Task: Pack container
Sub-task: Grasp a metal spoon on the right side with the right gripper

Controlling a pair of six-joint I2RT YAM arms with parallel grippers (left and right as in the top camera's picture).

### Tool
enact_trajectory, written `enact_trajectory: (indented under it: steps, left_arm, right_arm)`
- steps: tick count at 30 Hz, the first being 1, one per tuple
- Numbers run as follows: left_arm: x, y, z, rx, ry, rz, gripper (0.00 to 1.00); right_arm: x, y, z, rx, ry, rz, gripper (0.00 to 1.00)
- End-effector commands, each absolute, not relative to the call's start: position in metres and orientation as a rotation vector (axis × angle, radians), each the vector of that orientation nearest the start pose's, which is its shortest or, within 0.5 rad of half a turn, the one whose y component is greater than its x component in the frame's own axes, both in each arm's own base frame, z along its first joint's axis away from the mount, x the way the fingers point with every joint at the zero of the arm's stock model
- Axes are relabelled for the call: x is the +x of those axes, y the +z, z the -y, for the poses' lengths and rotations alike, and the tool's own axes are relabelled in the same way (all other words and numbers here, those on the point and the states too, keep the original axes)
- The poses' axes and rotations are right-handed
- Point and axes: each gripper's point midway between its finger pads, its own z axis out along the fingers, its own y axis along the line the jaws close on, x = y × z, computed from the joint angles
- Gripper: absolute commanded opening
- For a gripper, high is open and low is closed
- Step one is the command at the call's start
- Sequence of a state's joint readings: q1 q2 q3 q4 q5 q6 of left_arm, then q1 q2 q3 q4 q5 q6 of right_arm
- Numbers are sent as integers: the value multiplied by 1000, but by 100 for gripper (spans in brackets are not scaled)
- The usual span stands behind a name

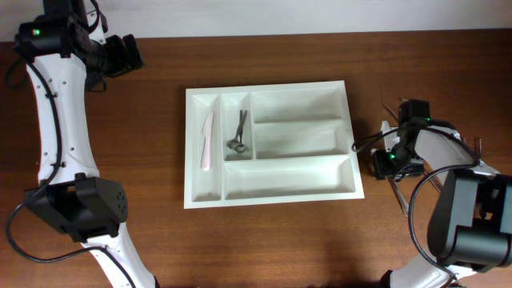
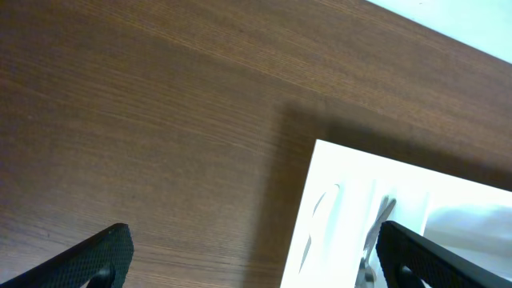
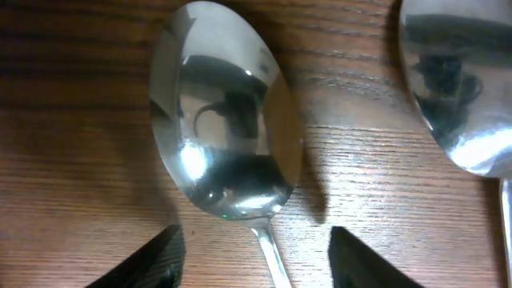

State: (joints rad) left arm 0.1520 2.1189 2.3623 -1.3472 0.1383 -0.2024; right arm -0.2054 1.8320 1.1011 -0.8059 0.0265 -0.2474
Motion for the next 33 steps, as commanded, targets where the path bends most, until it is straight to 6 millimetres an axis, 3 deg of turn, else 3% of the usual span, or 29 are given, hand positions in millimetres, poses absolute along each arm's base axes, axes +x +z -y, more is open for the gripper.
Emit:
enact_trajectory:
  steps: [1, 7, 15, 21, 24, 27, 33]
  left_arm:
    - [489, 244, -52, -419, -192, -2622, 99]
    - [489, 244, -52, -420, -192, -2622, 99]
    - [489, 244, -52, -419, -192, -2622, 99]
    - [489, 244, -52, -419, -192, -2623, 99]
    - [489, 244, -52, -419, -192, -2622, 99]
    - [489, 244, -52, -419, -192, -2623, 99]
    - [489, 244, -52, -419, -192, -2622, 99]
  right_arm:
    - [303, -5, 76, 10, 29, -3133, 57]
    - [300, -8, 88, 96, 74, -3127, 54]
    - [304, -8, 85, 90, 103, -3108, 53]
    - [305, -7, 84, 84, 120, -3102, 27]
    - [307, -7, 76, 85, 186, -3087, 4]
    - [311, 0, 73, 84, 215, -3083, 4]
    - [334, 33, 69, 26, 199, -3056, 4]
